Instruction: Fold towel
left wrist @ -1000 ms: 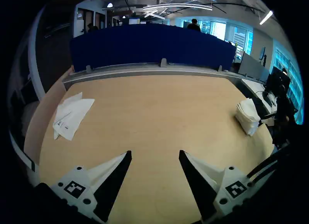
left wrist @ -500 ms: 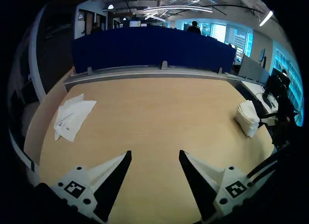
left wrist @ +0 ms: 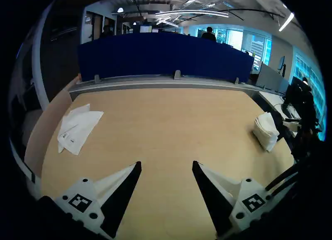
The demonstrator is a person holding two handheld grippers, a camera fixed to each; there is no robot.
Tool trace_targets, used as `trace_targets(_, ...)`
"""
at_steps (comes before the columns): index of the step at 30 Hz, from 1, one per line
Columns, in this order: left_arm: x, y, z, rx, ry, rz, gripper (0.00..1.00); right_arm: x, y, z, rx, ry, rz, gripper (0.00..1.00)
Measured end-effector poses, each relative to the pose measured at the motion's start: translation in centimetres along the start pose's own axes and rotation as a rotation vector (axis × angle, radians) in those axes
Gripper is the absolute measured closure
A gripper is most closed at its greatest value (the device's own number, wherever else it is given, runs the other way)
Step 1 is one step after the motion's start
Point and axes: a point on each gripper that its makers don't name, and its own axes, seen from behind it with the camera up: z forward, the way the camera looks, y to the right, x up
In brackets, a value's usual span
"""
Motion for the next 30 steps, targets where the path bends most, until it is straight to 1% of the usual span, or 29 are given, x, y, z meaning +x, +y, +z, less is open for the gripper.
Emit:
trace_targets(7,0.9,-0.2,0.4,0.001,0.036,0.005,0.09,3.2,-1.5,-0.4,-0.001,0.116,0.052,0.0)
trace_targets(14,2.2,-0.6,0.9,0.007,0.088,0.003,0.09,5.9,-2.9,-1.0,-0.002,0.221,0.078,0.0)
trace_targets(21,4.7,-1.4,0.9,0.021,0.199,-0.002,0.09,8.3,-4.5,-1.8,-0.009,0.289,0.09,0.0)
trace_targets(26,6.8,-2.3,0.8,0.047,0.287,0.005,0.09,10.1,-6.0,-2.4,-0.006,0.331,0.096,0.0)
trace_targets(30,7.7,-2.8,0.9,0.061,0.324,0.004,0.1,11.6,-7.5,-3.1,0.003,0.366,0.085,0.0)
